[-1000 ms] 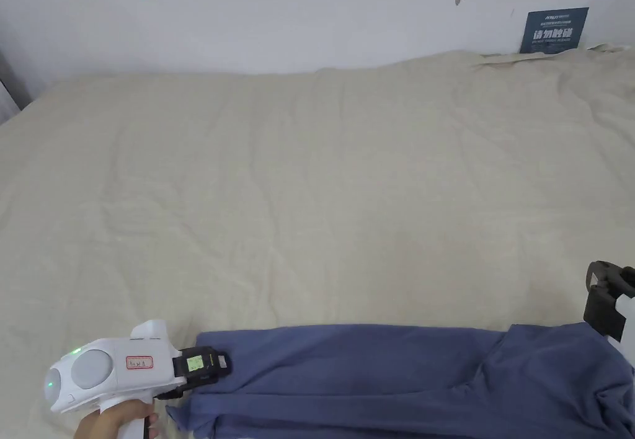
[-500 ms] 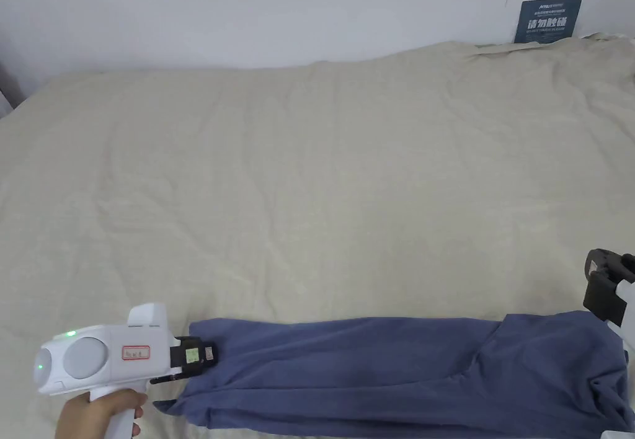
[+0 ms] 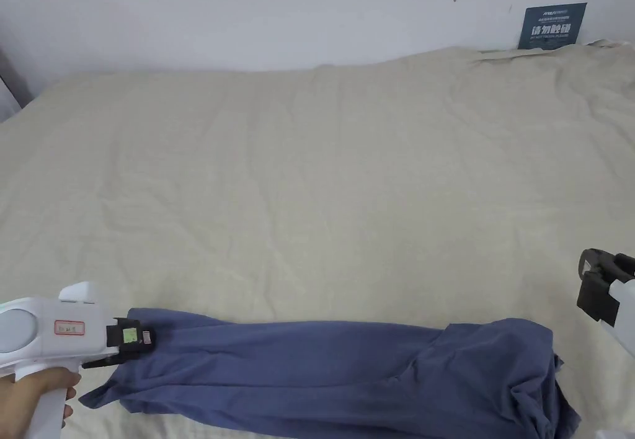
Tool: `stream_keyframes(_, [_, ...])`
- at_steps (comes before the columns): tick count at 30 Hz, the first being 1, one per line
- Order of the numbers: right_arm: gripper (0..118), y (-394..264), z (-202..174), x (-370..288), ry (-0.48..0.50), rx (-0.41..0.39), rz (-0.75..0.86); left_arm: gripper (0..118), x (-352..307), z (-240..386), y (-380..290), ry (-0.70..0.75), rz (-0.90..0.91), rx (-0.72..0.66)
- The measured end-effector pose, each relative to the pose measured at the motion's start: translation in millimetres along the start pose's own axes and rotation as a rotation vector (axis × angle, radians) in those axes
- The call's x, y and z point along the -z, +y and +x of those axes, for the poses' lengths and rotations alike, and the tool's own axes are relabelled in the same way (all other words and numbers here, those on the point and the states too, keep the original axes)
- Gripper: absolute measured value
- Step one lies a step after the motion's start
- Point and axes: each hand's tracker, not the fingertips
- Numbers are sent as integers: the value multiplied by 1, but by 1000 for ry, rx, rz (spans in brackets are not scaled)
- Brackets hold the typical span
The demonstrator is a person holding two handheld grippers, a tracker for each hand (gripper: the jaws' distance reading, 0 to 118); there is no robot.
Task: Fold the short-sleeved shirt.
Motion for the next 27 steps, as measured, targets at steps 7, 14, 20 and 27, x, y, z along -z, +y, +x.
stream_keyframes(7, [0,0,2,-8,7,-5,8,10,11,91,6,-146,-50,129])
stream_keyframes(14, [0,-3,11,-14,0,9,10,10,54,183,-6,-216,-126,243])
stream_keyframes(20, [0,-4,18,-20,-12,9,15,10,90,236,-31,-255,-207,258])
stream_keyframes(27, [0,-9,24,-23,-18,16,5,11,121,253,-50,-180,-236,285])
